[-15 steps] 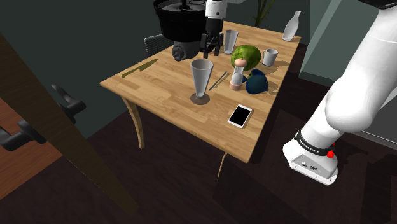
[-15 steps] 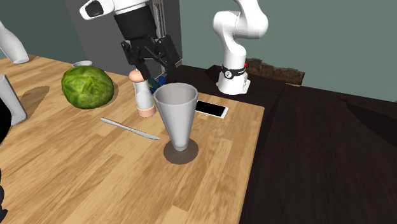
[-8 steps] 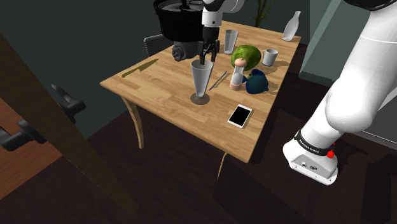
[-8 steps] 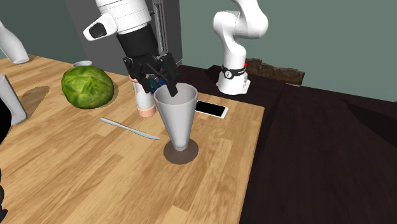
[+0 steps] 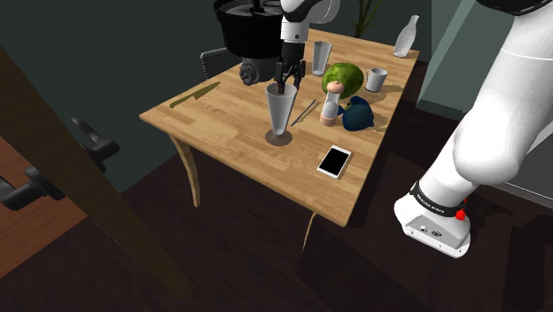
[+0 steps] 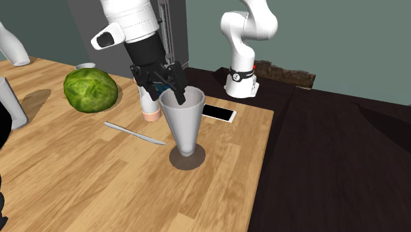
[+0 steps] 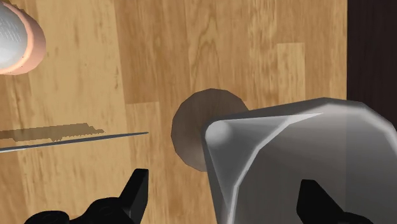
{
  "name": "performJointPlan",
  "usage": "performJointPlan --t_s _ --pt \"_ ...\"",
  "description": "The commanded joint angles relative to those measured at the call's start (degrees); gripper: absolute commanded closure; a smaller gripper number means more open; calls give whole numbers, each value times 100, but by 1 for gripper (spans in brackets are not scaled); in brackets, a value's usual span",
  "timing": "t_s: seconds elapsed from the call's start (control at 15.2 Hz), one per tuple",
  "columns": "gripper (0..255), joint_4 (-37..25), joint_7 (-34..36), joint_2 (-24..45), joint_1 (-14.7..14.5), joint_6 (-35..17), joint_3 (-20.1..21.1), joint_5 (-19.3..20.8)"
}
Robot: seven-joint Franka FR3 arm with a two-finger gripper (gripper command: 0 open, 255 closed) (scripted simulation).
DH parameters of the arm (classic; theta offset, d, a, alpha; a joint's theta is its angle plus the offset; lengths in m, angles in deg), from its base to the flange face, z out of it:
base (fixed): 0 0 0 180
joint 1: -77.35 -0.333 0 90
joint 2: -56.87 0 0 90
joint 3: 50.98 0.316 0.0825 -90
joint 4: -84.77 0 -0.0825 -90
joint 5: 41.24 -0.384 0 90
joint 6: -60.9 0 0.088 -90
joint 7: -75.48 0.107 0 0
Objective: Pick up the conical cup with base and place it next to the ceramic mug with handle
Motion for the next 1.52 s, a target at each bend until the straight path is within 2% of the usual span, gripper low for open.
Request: performJointPlan --t_s 0.0,0.07,0.66,1.45 --pt "0 0 0 0 0 0 0 0" --pt "255 0 0 0 0 0 0 0" --pt "255 1 0 0 0 -1 0 0" --pt "255 -622 179 -239 10 841 -17 85"
